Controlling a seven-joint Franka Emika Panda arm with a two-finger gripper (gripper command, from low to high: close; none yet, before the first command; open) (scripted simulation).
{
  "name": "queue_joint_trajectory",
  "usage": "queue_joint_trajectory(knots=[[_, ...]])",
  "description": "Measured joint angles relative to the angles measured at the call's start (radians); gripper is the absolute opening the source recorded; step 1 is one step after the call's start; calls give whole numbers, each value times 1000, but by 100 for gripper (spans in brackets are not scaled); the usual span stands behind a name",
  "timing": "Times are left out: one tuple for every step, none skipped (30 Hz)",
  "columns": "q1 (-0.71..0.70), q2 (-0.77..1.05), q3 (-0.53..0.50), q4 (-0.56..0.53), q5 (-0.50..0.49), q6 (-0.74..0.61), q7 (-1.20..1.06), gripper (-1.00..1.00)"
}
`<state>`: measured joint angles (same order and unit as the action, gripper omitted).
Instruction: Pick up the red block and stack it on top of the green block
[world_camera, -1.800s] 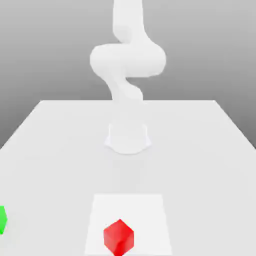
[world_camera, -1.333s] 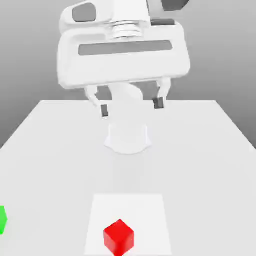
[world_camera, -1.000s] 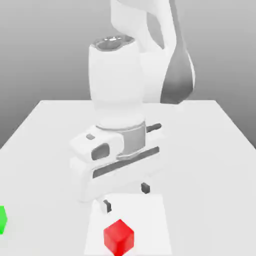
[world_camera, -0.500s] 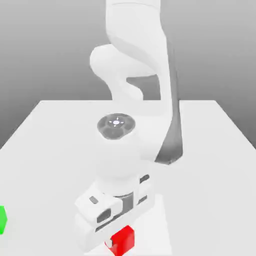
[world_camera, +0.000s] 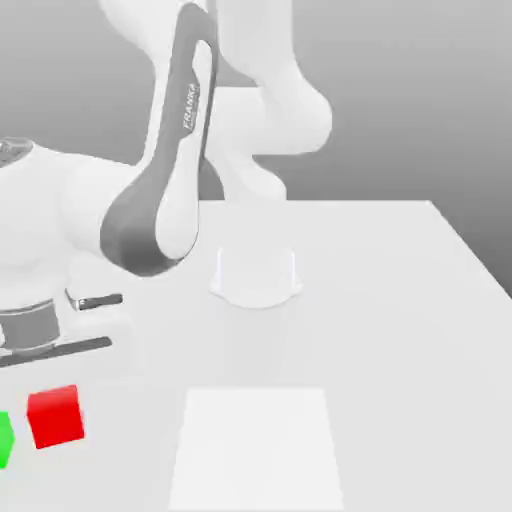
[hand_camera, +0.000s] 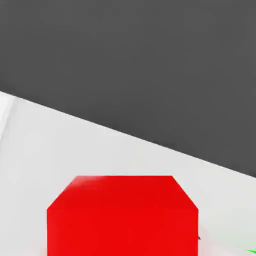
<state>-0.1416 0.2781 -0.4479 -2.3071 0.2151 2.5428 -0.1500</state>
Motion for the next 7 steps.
queue_joint_trajectory(knots=[[-42,35,-4,24,32,8,-23,-100],[-72,72,5,37,62,27,-44,-100],[-94,109,20,45,92,52,-66,-100],[-114,140,37,51,117,75,-83,100],[-114,140,37,51,117,75,-83,100],[-114,140,37,51,117,75,-83,100],[-114,140,37,51,117,75,-83,100]])
